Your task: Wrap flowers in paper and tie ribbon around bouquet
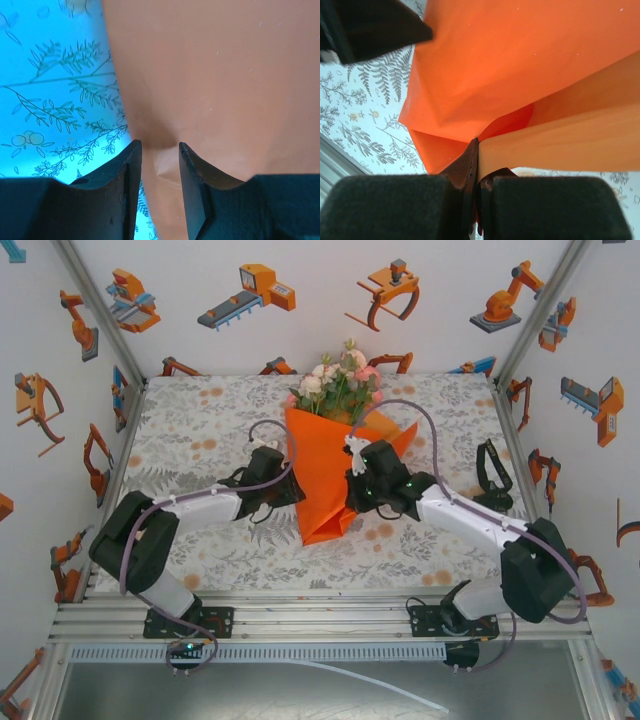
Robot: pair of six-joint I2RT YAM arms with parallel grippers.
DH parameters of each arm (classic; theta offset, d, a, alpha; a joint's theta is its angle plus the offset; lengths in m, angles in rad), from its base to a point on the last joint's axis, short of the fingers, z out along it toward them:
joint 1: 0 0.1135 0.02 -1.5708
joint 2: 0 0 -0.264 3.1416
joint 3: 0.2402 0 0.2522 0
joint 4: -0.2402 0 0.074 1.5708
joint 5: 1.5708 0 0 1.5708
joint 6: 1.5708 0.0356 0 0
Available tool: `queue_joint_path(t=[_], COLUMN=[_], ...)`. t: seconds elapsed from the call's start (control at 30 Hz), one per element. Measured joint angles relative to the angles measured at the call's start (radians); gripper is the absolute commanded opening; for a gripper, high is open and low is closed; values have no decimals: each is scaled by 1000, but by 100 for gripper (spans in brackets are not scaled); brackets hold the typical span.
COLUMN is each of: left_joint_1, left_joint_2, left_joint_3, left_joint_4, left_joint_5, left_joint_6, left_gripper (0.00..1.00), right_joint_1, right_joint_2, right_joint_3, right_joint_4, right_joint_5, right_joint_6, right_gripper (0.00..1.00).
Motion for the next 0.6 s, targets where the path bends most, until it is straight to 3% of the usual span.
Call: queue_joint_path(t=[0.17,0.3,0.33,0.4,0.43,0.57,0.6], left_joint_1=[-6,-8,-9,-11,-11,-12,-12], left_joint_2=[43,45,45,45,45,45,45], left_joint_3=[-5,-5,-5,-5,-5,-5,-5], left_joint_4=[32,58,61,65,66,66,65], left_joint_5=[32,41,41,41,40,41,41], left_joint_6=[-6,-9,-9,-10,-11,-11,-10], left_gripper=[37,37,37,37,37,37,37], right_joint_1=[13,45,53,67,71,75,75], right_joint_2=[92,171,184,206,208,174,144], right_joint_3=[76,116,119,121,121,107,86], right_joint_4=[-2,3,5,5,-2,-23,-24], right_joint_5=[-37,-79,-87,-101,-105,-79,-60], right_joint_6=[-42,-68,-69,-69,-69,-52,-40], right_gripper=[17,39,38,18,13,11,18])
